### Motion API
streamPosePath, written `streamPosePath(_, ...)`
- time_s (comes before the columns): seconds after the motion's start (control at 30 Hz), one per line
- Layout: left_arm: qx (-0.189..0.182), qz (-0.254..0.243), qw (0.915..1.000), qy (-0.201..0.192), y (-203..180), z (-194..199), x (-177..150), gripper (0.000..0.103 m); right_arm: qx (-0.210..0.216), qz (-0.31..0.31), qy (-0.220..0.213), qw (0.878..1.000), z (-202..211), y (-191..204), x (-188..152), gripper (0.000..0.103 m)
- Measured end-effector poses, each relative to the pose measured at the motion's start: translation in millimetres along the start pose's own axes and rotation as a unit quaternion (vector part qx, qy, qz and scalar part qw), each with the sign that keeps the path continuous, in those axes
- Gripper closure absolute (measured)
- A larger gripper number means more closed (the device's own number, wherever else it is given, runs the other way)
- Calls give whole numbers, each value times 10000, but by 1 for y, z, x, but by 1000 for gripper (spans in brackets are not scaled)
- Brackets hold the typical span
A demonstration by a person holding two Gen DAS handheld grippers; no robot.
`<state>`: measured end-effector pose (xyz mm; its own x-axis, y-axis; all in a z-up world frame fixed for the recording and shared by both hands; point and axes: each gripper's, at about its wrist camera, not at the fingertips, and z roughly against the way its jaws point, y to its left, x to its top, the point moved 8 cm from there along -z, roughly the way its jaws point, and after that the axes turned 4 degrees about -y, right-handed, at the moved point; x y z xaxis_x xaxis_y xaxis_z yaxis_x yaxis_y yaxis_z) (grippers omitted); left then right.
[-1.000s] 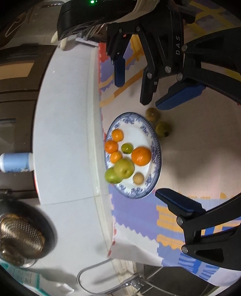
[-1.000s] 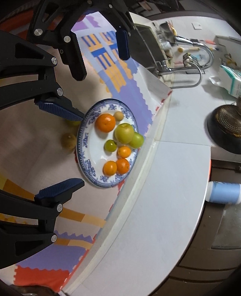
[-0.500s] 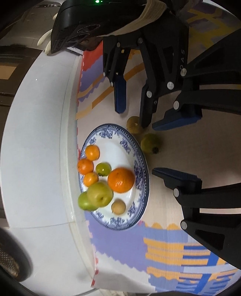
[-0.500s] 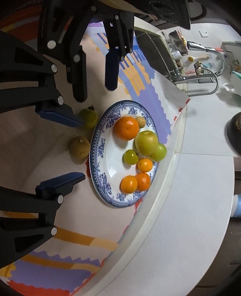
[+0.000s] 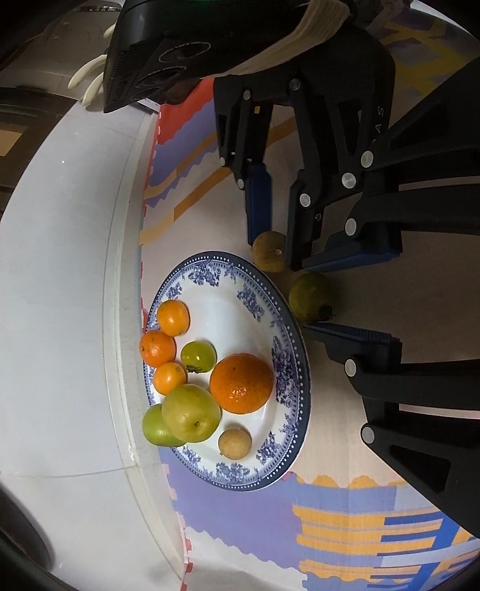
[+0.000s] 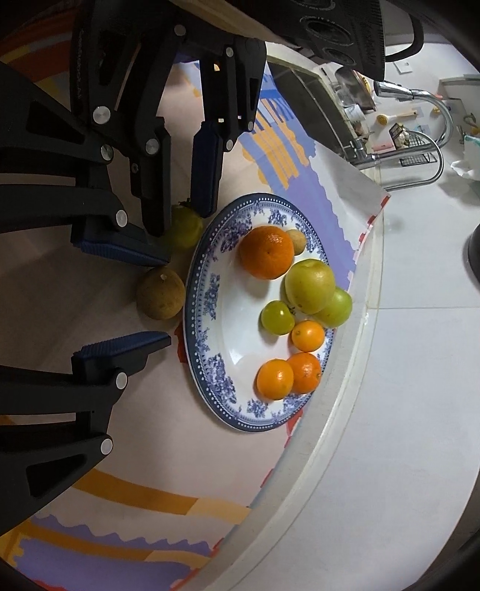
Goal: Organize fruits
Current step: 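Grasp a green fruit with the left gripper while the right gripper grasps a yellow-brown fruit, then carry the green and yellow-brown fruits over the plate with both grippers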
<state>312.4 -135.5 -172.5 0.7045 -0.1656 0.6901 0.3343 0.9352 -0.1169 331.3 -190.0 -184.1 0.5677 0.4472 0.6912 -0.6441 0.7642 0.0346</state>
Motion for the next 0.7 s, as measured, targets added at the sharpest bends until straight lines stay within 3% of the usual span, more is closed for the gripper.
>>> streamPosePath(0.3, 10, -40, 9999, -95, -1, 5, 2, 75, -168, -234, -21, 9996, 9, -1, -3, 72)
streamPosePath(0.7, 70, -170, 9988, -449, -6, 40, 10, 75, -648, -872, -239, 9938, 48, -4, 0, 72)
